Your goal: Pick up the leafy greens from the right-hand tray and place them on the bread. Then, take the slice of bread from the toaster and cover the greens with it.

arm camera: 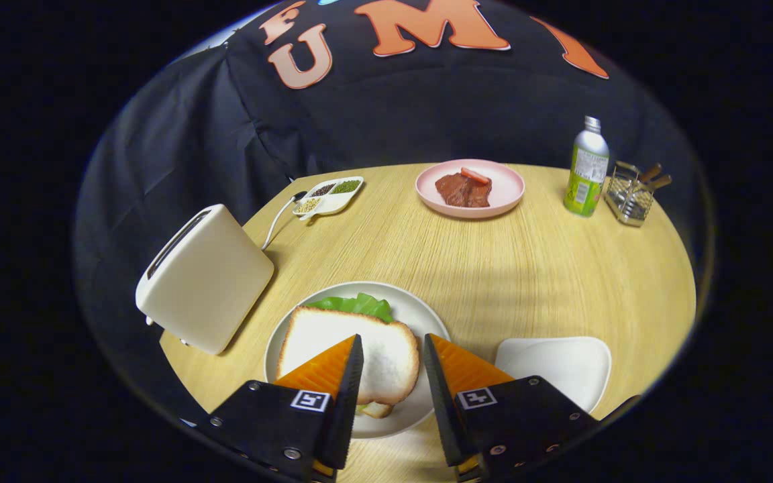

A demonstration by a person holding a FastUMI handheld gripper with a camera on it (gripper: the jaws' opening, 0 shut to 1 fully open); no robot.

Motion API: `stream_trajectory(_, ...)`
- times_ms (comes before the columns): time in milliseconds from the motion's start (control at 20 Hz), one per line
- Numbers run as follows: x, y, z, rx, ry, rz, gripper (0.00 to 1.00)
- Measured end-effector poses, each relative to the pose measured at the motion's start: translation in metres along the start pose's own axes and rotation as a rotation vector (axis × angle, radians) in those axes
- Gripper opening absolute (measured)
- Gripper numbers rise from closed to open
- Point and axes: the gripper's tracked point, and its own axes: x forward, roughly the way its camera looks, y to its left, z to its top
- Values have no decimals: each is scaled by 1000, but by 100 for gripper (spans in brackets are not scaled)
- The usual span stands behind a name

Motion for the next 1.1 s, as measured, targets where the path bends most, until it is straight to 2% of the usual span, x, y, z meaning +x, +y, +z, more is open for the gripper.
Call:
stream_trajectory(200, -32, -12, 43, -77, -220, -93, 74)
stream_trajectory(400, -93, -19, 91, -129, -475, -169, 83)
stream_trajectory(700, -177, -28, 128, -188, -746, -270, 87)
stream_trajectory(800, -206, -25, 127, -200, -795, -292, 88)
stream_trajectory(1100, -247, -17, 132, -203, -897, -322, 90)
